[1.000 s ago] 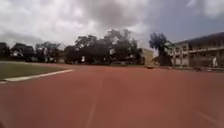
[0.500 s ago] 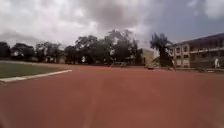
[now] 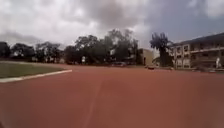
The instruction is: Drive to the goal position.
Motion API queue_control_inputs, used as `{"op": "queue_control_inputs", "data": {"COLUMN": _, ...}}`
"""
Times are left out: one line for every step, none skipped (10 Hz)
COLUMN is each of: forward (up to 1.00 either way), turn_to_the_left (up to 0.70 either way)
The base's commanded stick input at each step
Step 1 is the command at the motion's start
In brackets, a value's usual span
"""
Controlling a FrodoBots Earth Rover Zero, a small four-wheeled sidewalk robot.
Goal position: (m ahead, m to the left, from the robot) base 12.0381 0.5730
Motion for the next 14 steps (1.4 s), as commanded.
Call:
{"op": "queue_control_inputs", "data": {"forward": 0.60, "turn_to_the_left": 0.00}}
{"op": "queue_control_inputs", "data": {"forward": 0.60, "turn_to_the_left": 0.00}}
{"op": "queue_control_inputs", "data": {"forward": 0.60, "turn_to_the_left": 0.00}}
{"op": "queue_control_inputs", "data": {"forward": 0.60, "turn_to_the_left": 0.00}}
{"op": "queue_control_inputs", "data": {"forward": 0.60, "turn_to_the_left": 0.00}}
{"op": "queue_control_inputs", "data": {"forward": 0.60, "turn_to_the_left": 0.00}}
{"op": "queue_control_inputs", "data": {"forward": 0.60, "turn_to_the_left": 0.00}}
{"op": "queue_control_inputs", "data": {"forward": 0.60, "turn_to_the_left": 0.00}}
{"op": "queue_control_inputs", "data": {"forward": 0.60, "turn_to_the_left": 0.00}}
{"op": "queue_control_inputs", "data": {"forward": 0.60, "turn_to_the_left": 0.00}}
{"op": "queue_control_inputs", "data": {"forward": 0.60, "turn_to_the_left": 0.00}}
{"op": "queue_control_inputs", "data": {"forward": 0.60, "turn_to_the_left": 0.00}}
{"op": "queue_control_inputs", "data": {"forward": 0.60, "turn_to_the_left": 0.00}}
{"op": "queue_control_inputs", "data": {"forward": 0.60, "turn_to_the_left": 0.00}}
